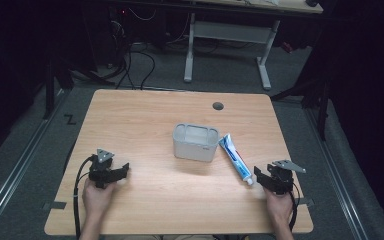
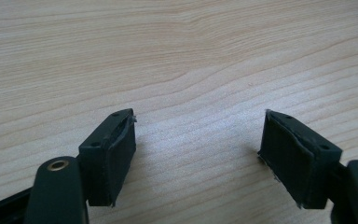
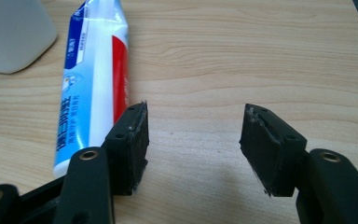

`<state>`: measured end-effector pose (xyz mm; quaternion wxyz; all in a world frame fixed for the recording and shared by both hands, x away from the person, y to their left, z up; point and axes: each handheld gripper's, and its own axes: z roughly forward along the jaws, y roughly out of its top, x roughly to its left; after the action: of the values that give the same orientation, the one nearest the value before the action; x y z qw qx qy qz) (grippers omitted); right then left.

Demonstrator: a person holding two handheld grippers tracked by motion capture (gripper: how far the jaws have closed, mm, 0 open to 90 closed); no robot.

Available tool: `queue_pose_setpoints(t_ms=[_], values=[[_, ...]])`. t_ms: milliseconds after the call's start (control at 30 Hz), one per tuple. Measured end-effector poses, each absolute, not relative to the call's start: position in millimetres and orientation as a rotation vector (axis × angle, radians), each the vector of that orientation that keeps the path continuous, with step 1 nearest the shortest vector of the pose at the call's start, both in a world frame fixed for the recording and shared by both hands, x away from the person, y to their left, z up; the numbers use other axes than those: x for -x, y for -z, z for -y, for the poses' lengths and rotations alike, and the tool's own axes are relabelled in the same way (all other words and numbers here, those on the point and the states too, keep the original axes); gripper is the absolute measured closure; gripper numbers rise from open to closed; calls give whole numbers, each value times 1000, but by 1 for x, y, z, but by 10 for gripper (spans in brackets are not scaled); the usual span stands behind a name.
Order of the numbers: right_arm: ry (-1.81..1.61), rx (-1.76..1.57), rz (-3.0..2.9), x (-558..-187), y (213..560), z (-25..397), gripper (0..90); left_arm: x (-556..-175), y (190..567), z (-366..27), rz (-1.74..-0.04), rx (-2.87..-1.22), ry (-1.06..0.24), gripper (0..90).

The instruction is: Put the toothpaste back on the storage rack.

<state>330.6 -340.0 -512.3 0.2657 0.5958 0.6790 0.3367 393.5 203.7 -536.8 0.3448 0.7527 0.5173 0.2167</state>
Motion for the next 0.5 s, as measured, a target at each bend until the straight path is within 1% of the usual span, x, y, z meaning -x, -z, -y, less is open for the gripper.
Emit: queue_pose_setpoints(t_ms=[500], values=[[-956,-1534,-1886,-328,498,321,428,-394,537,-204,-1343,-1955,-563,269]])
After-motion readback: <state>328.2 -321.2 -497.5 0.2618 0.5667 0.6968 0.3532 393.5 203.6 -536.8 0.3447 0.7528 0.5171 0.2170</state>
